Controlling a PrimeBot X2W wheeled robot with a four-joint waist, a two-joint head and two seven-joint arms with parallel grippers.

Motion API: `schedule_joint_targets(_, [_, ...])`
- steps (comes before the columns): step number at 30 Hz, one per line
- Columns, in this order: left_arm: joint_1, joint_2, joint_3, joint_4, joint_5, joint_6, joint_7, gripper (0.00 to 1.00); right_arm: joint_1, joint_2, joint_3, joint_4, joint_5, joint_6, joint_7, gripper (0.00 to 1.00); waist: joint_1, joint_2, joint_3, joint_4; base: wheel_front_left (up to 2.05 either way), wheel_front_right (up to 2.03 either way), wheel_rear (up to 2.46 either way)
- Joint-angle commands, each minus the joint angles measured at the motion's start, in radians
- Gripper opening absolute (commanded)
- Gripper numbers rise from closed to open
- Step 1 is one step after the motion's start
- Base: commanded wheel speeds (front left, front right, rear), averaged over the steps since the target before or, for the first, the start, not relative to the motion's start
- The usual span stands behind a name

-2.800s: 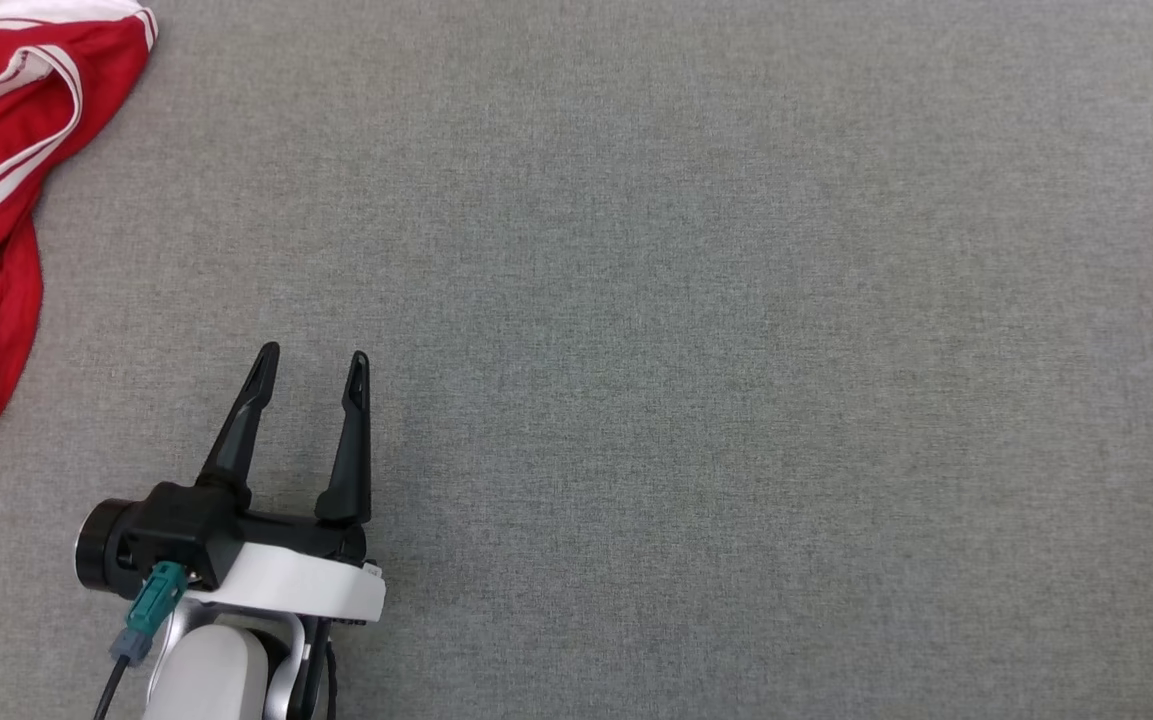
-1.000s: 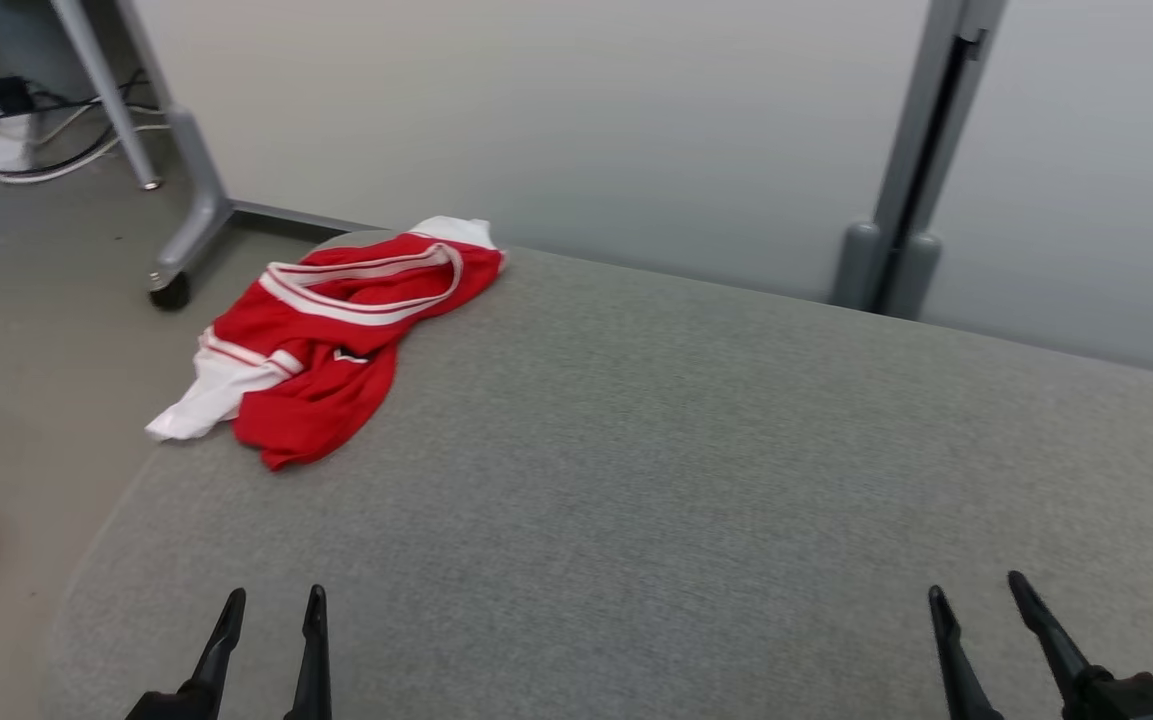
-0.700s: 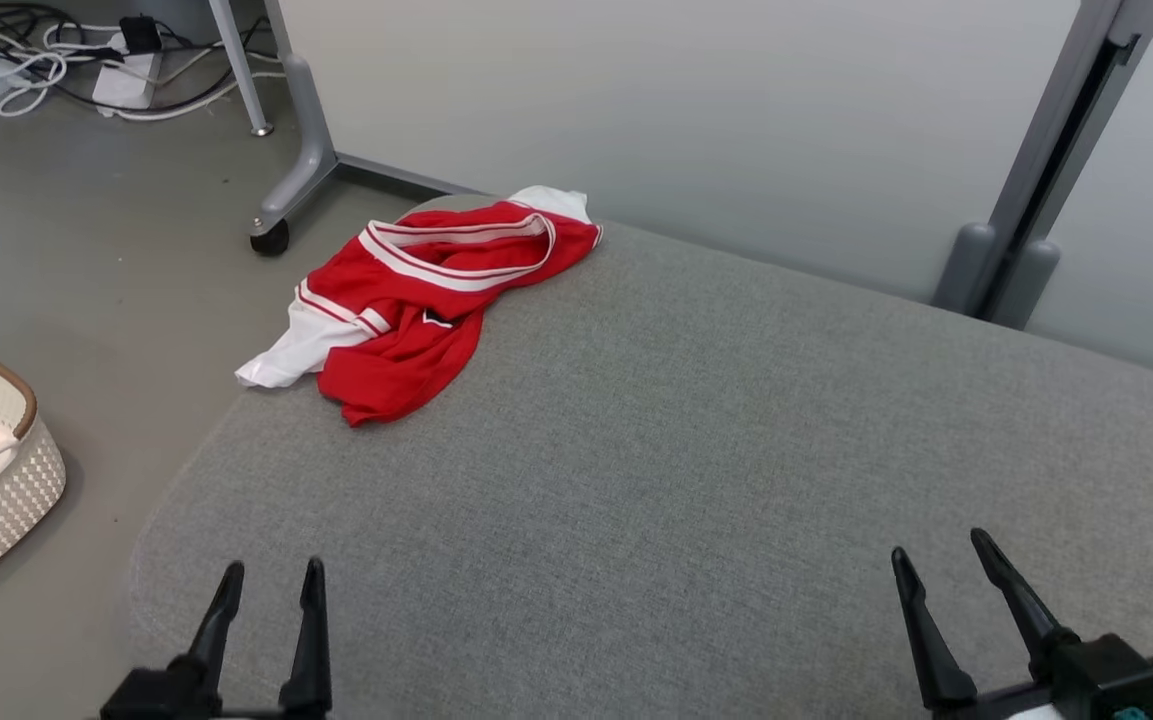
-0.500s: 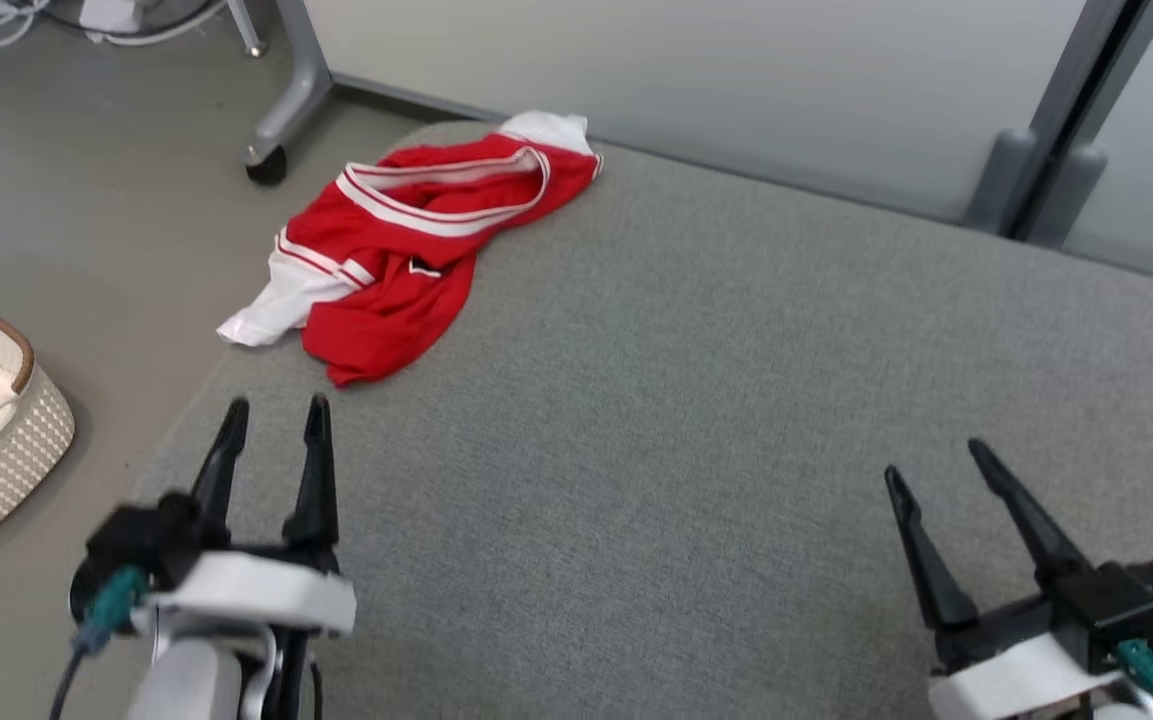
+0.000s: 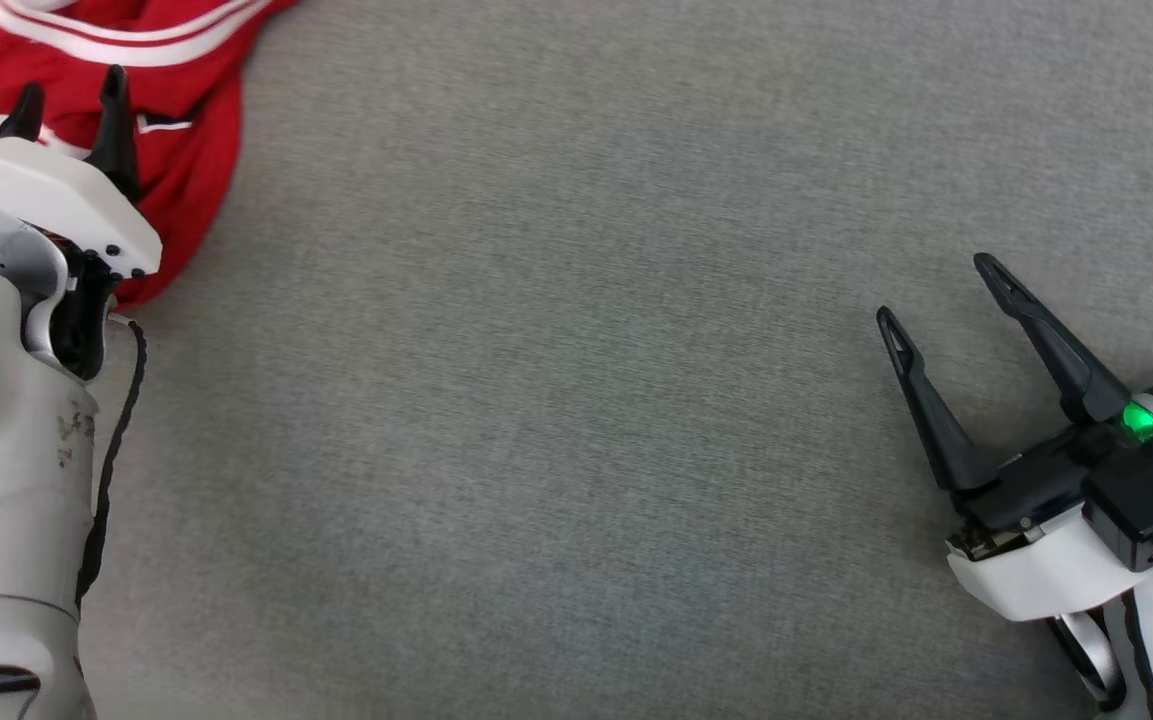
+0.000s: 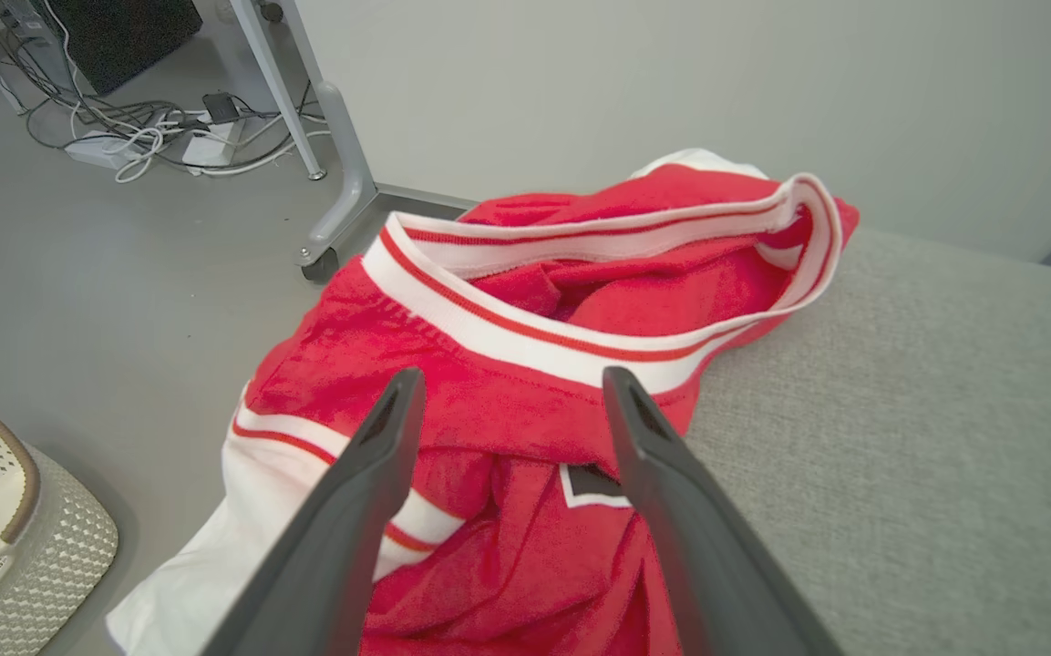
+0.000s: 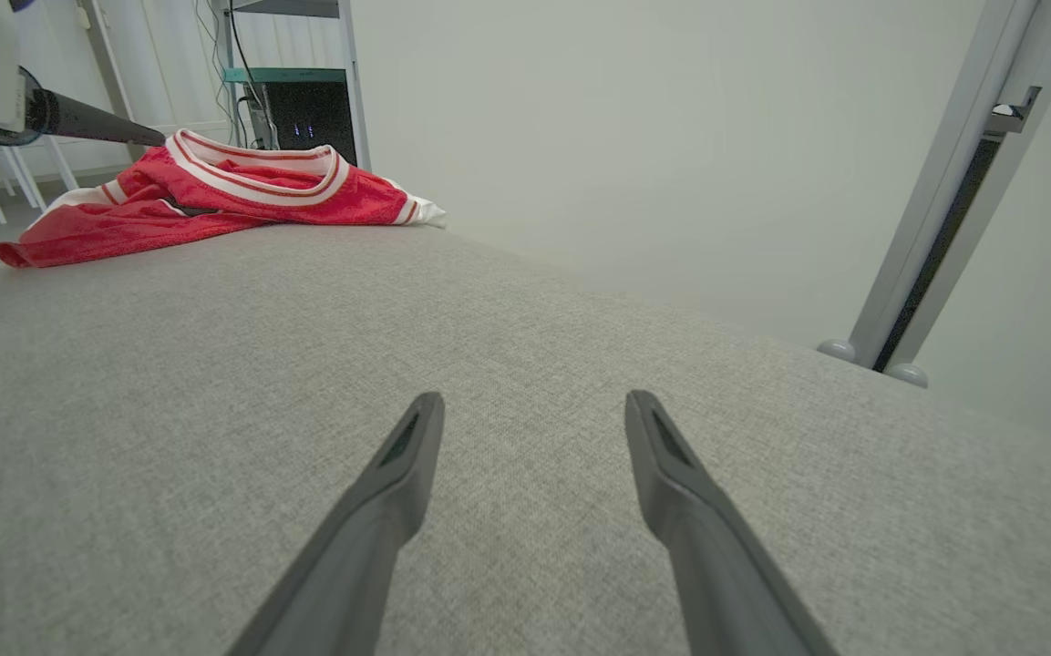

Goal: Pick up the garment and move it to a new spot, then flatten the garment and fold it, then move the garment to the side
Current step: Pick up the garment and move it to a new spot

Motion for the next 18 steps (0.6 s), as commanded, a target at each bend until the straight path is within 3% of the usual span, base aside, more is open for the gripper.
schedule_joint_targets(1, [-0.027,0.008,0.001,0.019,-0.005,-0.002,0.0,1.0,-0.013,-0.007,0.0,-0.005,0.001,0.0,0.001,1.0,0.0,0.0,0.092,-0.097,0.0,0.0,0.0])
schedule_joint_targets(6, [-0.09,0.049,0.01,0.215,-0.02,0.004,0.033,1.0,0.014,0.004,-0.011,-0.031,0.014,0.0,0.015,1.0,0.0,0.0,0.092,-0.137,0.0,0.0,0.0])
schedule_joint_targets(7, [-0.09,0.055,0.004,0.244,-0.015,0.005,0.042,0.94,0.019,0.004,-0.013,-0.032,0.016,0.0,0.017,1.0,0.0,0.0,0.088,-0.141,0.0,0.0,0.0])
schedule_joint_targets(9, [-0.083,0.055,-0.004,0.286,-0.015,-0.003,0.045,0.13,0.024,0.008,-0.022,-0.035,0.02,0.0,0.016,1.0,0.0,0.0,0.078,-0.144,0.0,0.0,0.0])
schedule_joint_targets(10, [-0.084,0.055,-0.014,0.297,-0.012,-0.008,0.045,0.0,0.024,0.01,-0.024,-0.033,0.02,0.0,0.016,1.0,0.0,0.0,0.072,-0.144,0.0,0.0,0.0])
schedule_joint_targets(14, [-0.091,0.064,-0.033,0.277,-0.016,-0.022,-0.033,0.0,0.036,0.026,-0.028,-0.008,0.028,0.0,0.001,1.0,0.0,0.0,0.016,-0.139,0.0,0.0,0.0])
schedule_joint_targets(18, [-0.063,0.033,-0.072,0.205,-0.061,-0.027,-0.087,0.0,0.056,0.066,-0.032,0.041,0.035,0.0,-0.021,1.0,0.0,0.0,-0.082,-0.143,0.0,0.0,0.0])
